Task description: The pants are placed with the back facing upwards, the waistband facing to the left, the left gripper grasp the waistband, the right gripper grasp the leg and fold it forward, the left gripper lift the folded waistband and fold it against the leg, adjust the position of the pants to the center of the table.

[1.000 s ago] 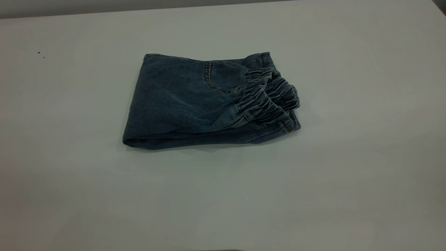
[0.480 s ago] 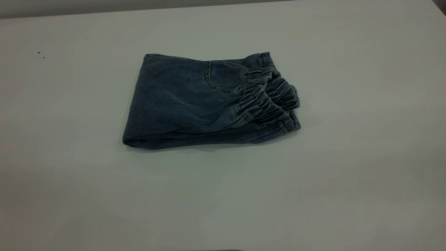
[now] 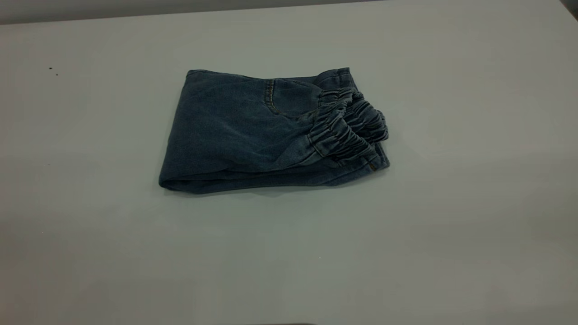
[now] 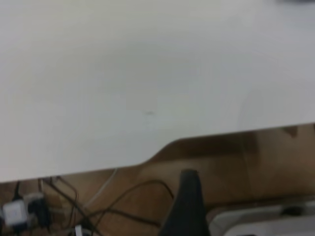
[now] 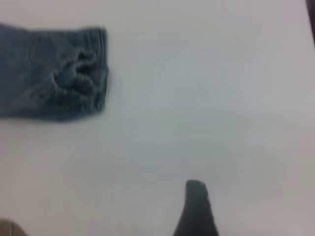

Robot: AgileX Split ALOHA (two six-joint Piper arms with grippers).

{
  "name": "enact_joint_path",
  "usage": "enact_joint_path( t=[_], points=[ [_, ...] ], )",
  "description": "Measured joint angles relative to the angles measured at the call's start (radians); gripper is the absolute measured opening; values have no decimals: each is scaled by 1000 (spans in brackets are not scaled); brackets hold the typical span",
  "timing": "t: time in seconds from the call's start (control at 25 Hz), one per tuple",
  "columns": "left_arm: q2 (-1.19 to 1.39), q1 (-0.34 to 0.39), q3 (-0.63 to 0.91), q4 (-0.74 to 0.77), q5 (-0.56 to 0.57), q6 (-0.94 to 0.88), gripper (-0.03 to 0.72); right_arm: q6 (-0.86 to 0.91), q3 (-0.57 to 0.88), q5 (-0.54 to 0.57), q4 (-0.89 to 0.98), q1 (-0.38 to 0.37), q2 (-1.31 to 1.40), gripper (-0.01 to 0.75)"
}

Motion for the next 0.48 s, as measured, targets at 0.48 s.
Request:
enact_joint_path(
  t=[0.48],
  points=[
    [-313,0,0,0,10,0,581,-1,0,6,13,0,-23,465]
  ],
)
